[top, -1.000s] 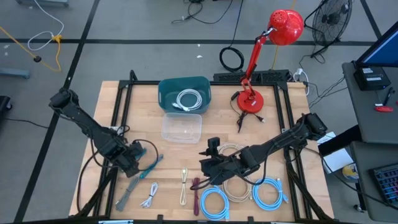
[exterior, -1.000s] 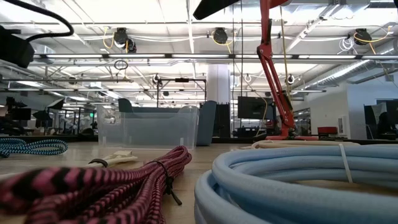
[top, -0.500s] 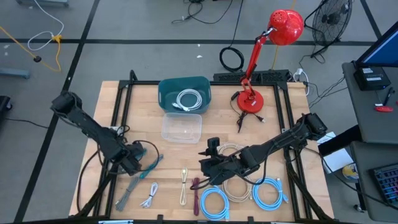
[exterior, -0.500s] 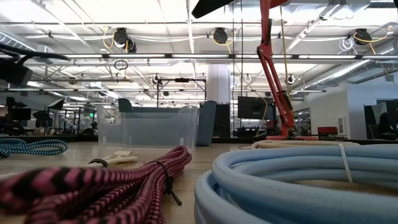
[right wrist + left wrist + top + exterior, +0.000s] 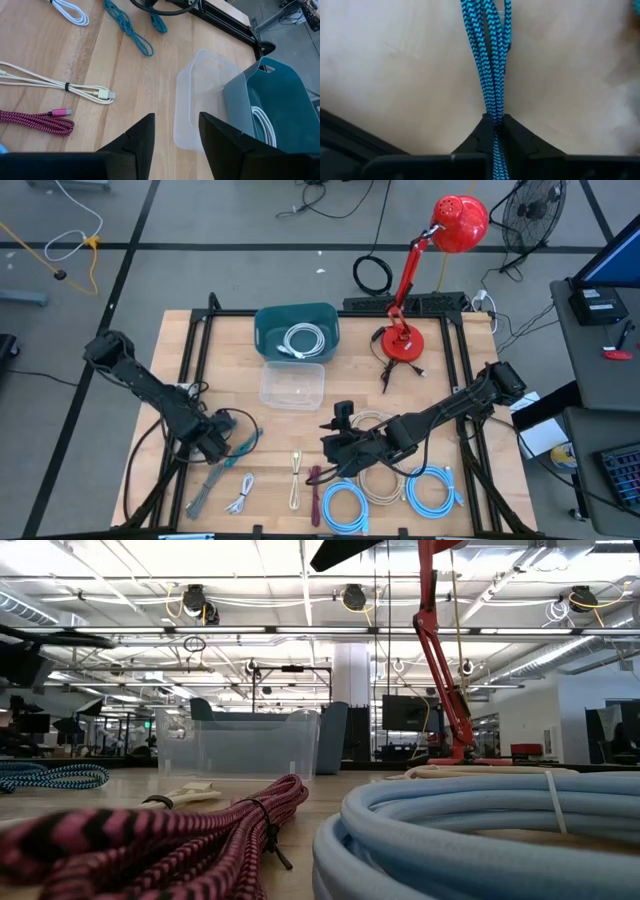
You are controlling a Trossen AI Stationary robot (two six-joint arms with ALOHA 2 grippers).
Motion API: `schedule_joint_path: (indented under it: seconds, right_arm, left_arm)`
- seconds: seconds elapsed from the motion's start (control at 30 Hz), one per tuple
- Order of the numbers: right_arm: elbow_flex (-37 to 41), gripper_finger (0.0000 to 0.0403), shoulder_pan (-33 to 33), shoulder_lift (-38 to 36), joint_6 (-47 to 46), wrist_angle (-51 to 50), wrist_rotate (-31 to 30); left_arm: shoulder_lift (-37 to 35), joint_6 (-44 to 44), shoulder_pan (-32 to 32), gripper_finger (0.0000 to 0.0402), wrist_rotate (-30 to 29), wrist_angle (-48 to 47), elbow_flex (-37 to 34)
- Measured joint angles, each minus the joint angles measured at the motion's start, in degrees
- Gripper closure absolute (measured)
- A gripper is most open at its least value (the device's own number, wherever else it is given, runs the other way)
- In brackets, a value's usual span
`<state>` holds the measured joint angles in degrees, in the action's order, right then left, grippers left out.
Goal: Pick & Place USB Port
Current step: Put the left blue charger cable into the transparent bin
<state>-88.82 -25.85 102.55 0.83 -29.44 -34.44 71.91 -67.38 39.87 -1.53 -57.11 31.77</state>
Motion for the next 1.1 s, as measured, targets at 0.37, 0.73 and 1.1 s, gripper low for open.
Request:
schedule_joint_path:
  seconds: [0.37, 0.73, 1.1]
  right_arm:
    - [0.0, 0.0259, 0.0, 0.01, -1.69, -1.75, 0.04]
    - [0.0, 0.0259, -1.26, -1.41, -15.57, -15.53, -2.73]
    - [1.78, 0.0259, -3.46, -5.07, -35.64, -28.93, -19.76]
  left_arm:
    - [-0.34, 15.38, -9.96, 0.0392, -19.47, -23.93, 20.04]
    - [-0.3, 54.05, -28.34, 0.0392, -26.41, -6.83, 31.65]
    - [10.01, 75.0, -41.66, 0.0392, -14.37, 10.51, 31.65]
